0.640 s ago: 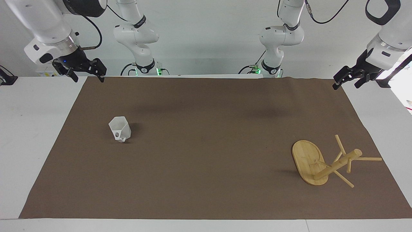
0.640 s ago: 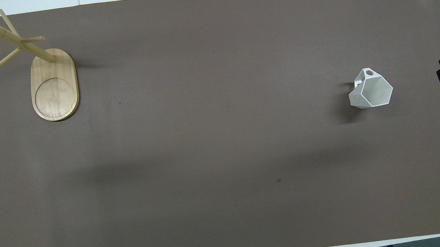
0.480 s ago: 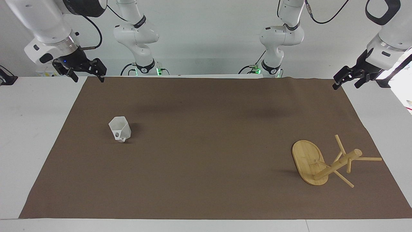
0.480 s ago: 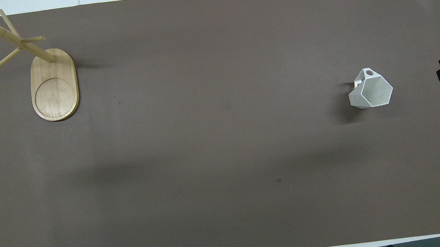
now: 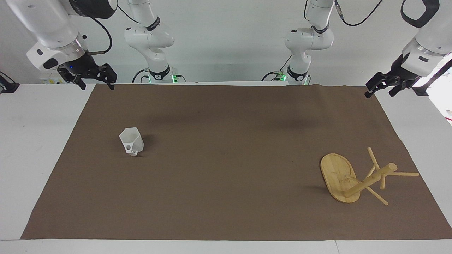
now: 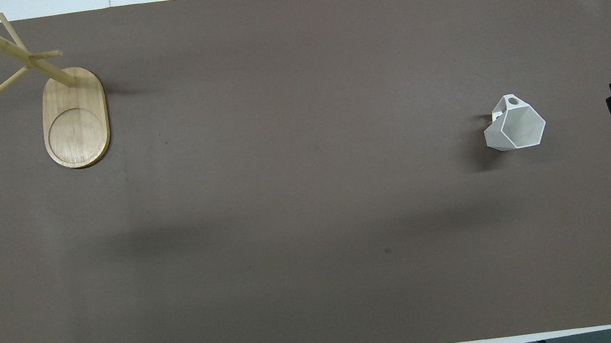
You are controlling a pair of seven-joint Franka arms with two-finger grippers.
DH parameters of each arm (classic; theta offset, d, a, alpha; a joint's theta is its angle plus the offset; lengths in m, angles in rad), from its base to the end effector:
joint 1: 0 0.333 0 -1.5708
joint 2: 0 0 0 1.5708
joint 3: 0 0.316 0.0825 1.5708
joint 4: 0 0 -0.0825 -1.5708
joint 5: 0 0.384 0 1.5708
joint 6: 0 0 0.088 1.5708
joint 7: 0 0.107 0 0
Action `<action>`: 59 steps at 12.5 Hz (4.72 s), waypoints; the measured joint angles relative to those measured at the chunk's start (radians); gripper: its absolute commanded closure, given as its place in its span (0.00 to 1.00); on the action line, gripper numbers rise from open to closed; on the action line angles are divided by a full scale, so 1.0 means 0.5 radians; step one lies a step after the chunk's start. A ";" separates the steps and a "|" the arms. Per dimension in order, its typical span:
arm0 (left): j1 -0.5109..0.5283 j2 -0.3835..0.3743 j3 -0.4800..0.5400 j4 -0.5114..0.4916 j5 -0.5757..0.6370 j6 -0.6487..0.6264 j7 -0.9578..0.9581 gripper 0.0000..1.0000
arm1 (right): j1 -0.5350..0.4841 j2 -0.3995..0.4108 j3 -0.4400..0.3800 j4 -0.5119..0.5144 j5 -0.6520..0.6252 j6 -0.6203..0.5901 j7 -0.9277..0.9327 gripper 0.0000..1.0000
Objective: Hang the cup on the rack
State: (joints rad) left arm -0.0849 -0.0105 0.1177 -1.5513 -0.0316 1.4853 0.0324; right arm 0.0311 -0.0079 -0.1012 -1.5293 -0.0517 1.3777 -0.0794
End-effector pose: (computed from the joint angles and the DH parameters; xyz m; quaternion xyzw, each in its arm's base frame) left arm 0.5423 0.0146 0.6321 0.9995 -0.0007 -0.0272 0.0173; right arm 0.5295 -0.0437 0.6326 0.9971 0.0015 -0.0735 0.0198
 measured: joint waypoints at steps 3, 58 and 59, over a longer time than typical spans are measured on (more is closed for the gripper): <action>0.000 0.000 0.000 0.000 0.000 0.000 0.000 0.00 | 0.004 0.000 0.004 -0.002 0.000 -0.016 -0.079 0.00; 0.000 0.000 -0.002 -0.002 0.000 -0.091 0.000 0.00 | -0.972 1.475 0.083 -0.417 2.105 -0.088 -5.087 0.00; 0.000 0.000 -0.002 -0.002 0.000 -0.092 0.000 0.00 | -0.973 1.473 0.082 -0.419 2.105 -0.088 -5.087 0.01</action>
State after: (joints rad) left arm -0.0849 -0.0106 0.1168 -1.5520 -0.0316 1.4392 0.0324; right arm -0.4553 0.7286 -0.0601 -1.7386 1.0009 1.3339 -2.6229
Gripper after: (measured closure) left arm 0.000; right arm 0.000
